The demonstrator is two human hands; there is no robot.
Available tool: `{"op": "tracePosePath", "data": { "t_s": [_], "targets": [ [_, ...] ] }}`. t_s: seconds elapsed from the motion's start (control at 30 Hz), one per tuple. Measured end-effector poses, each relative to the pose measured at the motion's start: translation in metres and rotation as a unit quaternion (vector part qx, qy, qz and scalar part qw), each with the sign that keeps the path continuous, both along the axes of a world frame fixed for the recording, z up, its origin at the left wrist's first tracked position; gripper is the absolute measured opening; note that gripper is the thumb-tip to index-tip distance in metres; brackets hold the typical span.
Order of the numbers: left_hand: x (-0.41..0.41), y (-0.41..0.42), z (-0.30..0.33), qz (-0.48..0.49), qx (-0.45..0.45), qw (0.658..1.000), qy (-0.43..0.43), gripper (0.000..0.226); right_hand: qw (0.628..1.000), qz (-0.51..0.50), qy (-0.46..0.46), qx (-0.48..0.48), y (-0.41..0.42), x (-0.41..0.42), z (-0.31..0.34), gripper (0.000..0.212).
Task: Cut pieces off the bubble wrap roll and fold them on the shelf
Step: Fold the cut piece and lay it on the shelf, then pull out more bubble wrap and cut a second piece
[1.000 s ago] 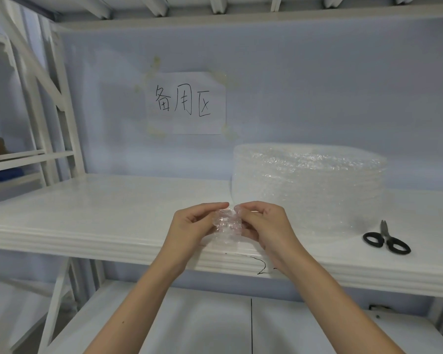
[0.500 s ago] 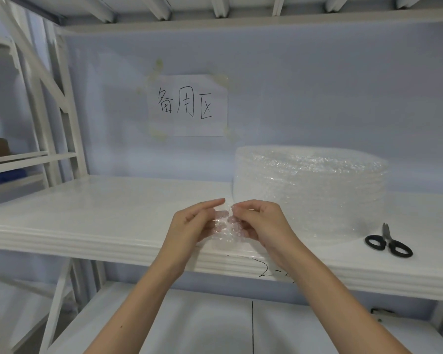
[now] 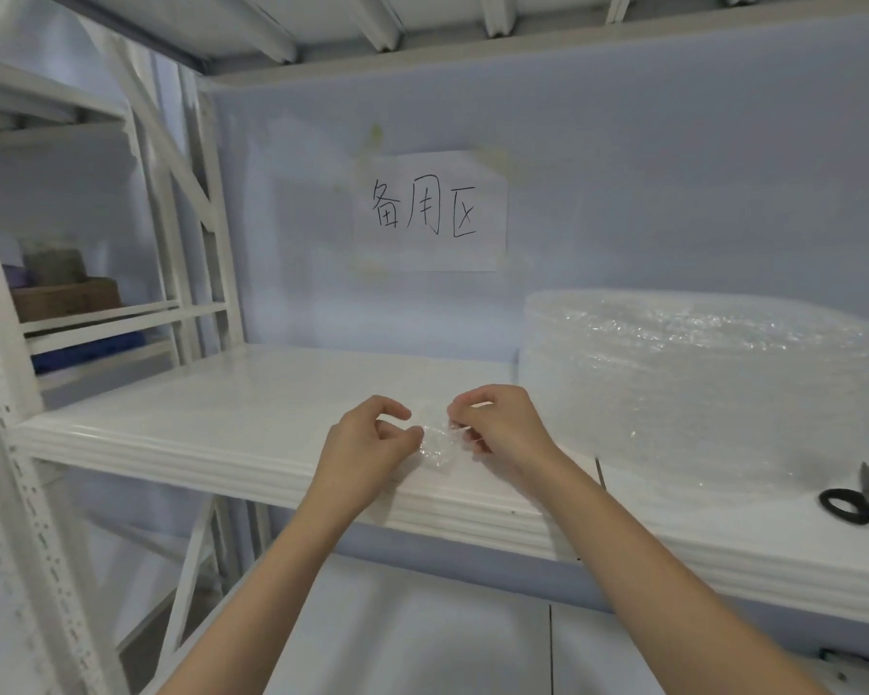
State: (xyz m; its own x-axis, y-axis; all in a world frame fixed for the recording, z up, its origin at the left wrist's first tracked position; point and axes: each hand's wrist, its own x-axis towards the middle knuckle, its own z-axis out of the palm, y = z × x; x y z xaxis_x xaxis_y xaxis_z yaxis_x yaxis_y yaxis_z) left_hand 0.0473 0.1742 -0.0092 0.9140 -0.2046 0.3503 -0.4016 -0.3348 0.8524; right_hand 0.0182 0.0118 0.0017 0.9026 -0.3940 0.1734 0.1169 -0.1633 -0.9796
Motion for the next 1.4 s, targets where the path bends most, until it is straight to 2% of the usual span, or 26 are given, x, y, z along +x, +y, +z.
{"op": "tracePosePath", "data": {
  "t_s": [0.07,0.2,0.3,0.43,0.6,0.77,0.87,0.93,1.0,1.1,1.17,1.23,1.3,1.4],
  "targets": [
    [0.005,0.006,-0.001,0.034,0.04,0.998,-0.019,0.006,0.998,-0.022,0.006,-0.064,0.004,0.011,-0.002,0.015],
    [0.01,0.014,-0.002,0.077,0.093,0.992,-0.024,0.01,0.982,-0.044,0.001,-0.183,0.014,0.026,-0.008,0.011],
    [0.012,0.017,-0.006,0.11,0.141,0.983,-0.034,0.01,0.945,-0.061,0.025,-0.321,0.021,0.034,-0.011,0.011],
    [0.014,0.017,-0.014,0.11,0.174,0.977,-0.063,0.01,0.912,-0.063,0.032,-0.404,0.023,0.035,-0.014,0.014],
    [0.014,0.016,-0.017,0.102,0.132,0.98,-0.113,0.009,0.924,-0.067,0.0,-0.376,0.02,0.016,-0.01,0.026],
    [-0.006,-0.004,-0.012,0.024,0.077,0.982,-0.168,0.006,0.933,-0.071,-0.071,-0.347,0.01,-0.038,-0.001,0.018],
    [-0.025,-0.032,-0.007,-0.054,0.037,0.986,-0.155,0.001,0.934,-0.085,-0.085,-0.337,-0.003,-0.086,0.002,0.019],
    [-0.038,-0.053,-0.004,-0.109,0.001,0.987,-0.119,0.006,0.932,-0.12,-0.076,-0.334,-0.018,-0.119,0.003,0.028],
    [-0.048,-0.074,-0.003,-0.162,-0.023,0.983,-0.084,0.01,0.912,-0.195,-0.06,-0.356,-0.04,-0.148,0.005,0.038],
    [-0.062,-0.103,-0.003,-0.216,-0.024,0.975,-0.05,0.014,0.85,-0.337,-0.017,-0.404,-0.088,-0.181,0.007,0.04],
    [-0.07,-0.119,-0.002,-0.232,-0.016,0.972,-0.039,0.017,0.799,-0.4,0.062,-0.445,-0.124,-0.195,0.003,0.035],
    [-0.075,-0.131,0.0,-0.249,-0.005,0.968,-0.036,0.019,0.764,-0.422,0.15,-0.465,-0.156,-0.202,-0.004,0.03],
    [-0.078,-0.139,0.0,-0.276,-0.002,0.961,-0.03,0.018,0.758,-0.416,0.215,-0.454,-0.174,-0.206,-0.008,0.026],
    [-0.078,-0.145,-0.001,-0.3,0.001,0.954,-0.024,0.01,0.763,-0.401,0.26,-0.434,-0.186,-0.207,-0.003,0.021]
  ]
}}
